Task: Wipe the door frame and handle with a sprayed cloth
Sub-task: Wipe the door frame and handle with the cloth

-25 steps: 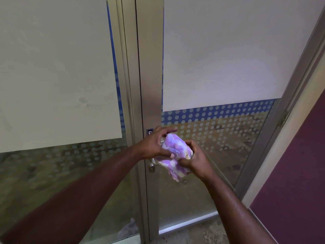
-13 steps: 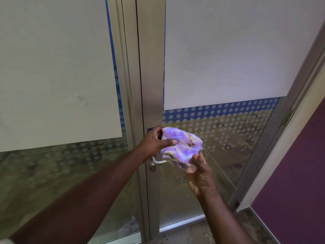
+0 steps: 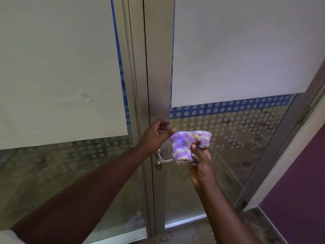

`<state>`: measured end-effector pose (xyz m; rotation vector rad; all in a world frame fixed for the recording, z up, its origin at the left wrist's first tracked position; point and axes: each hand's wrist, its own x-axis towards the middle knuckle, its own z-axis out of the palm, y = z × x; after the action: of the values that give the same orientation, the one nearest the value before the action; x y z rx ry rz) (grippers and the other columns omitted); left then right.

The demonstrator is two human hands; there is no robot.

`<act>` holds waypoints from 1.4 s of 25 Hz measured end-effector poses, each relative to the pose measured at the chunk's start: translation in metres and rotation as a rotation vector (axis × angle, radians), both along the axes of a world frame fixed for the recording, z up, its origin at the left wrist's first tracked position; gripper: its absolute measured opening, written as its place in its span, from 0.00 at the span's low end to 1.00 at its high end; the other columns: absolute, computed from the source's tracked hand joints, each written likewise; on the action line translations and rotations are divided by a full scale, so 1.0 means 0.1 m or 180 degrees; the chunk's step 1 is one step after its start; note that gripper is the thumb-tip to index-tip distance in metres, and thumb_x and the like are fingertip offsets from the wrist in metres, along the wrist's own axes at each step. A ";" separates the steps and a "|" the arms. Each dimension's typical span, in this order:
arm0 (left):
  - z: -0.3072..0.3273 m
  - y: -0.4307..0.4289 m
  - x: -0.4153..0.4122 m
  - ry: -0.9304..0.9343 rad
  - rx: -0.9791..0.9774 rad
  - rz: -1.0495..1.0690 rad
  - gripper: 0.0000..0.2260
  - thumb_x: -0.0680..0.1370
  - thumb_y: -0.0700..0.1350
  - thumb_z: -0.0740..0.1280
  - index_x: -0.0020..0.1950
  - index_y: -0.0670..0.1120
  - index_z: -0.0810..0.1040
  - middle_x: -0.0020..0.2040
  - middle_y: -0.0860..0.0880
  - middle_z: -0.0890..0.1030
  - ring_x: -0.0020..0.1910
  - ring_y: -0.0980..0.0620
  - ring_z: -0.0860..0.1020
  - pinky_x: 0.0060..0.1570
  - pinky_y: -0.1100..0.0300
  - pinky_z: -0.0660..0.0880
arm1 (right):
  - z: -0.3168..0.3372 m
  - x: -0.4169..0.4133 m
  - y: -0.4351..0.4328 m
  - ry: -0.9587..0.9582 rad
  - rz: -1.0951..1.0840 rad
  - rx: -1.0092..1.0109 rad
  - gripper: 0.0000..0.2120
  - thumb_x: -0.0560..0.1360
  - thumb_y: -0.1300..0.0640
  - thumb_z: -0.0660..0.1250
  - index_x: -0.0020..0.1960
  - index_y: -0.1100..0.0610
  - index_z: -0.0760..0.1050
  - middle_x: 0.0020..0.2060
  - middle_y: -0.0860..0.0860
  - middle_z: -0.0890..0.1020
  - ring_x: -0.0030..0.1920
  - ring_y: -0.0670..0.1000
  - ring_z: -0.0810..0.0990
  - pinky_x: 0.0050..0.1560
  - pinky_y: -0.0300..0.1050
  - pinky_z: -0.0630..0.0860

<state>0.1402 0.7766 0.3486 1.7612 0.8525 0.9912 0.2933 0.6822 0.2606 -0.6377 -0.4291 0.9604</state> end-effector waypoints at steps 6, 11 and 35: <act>0.60 0.53 -0.21 0.0985 0.3373 0.0310 0.18 0.85 0.47 0.63 0.72 0.41 0.76 0.73 0.41 0.77 0.76 0.45 0.72 0.76 0.51 0.69 | -0.25 -0.05 0.15 -0.1237 -0.0650 -0.0695 0.19 0.71 0.64 0.73 0.62 0.57 0.80 0.49 0.50 0.87 0.49 0.53 0.84 0.45 0.48 0.83; 0.77 0.89 -0.17 0.2140 0.4506 0.0445 0.26 0.86 0.50 0.58 0.82 0.40 0.64 0.83 0.38 0.62 0.84 0.38 0.58 0.82 0.41 0.54 | -0.31 -0.25 0.24 -0.2740 -0.1117 -0.0960 0.18 0.70 0.56 0.74 0.57 0.42 0.76 0.49 0.34 0.85 0.48 0.35 0.83 0.46 0.29 0.75; 0.62 1.28 -0.11 0.2065 0.4970 0.1076 0.25 0.87 0.48 0.59 0.82 0.39 0.64 0.81 0.37 0.66 0.81 0.37 0.64 0.81 0.40 0.54 | -0.95 -0.51 1.04 -0.5748 -0.1322 -0.0293 0.22 0.63 0.65 0.73 0.57 0.55 0.83 0.55 0.53 0.83 0.55 0.58 0.78 0.55 0.52 0.73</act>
<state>0.1292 0.9048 0.4109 3.4762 0.7652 1.4994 0.2427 0.7859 0.1658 -1.5132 -1.7323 -0.2557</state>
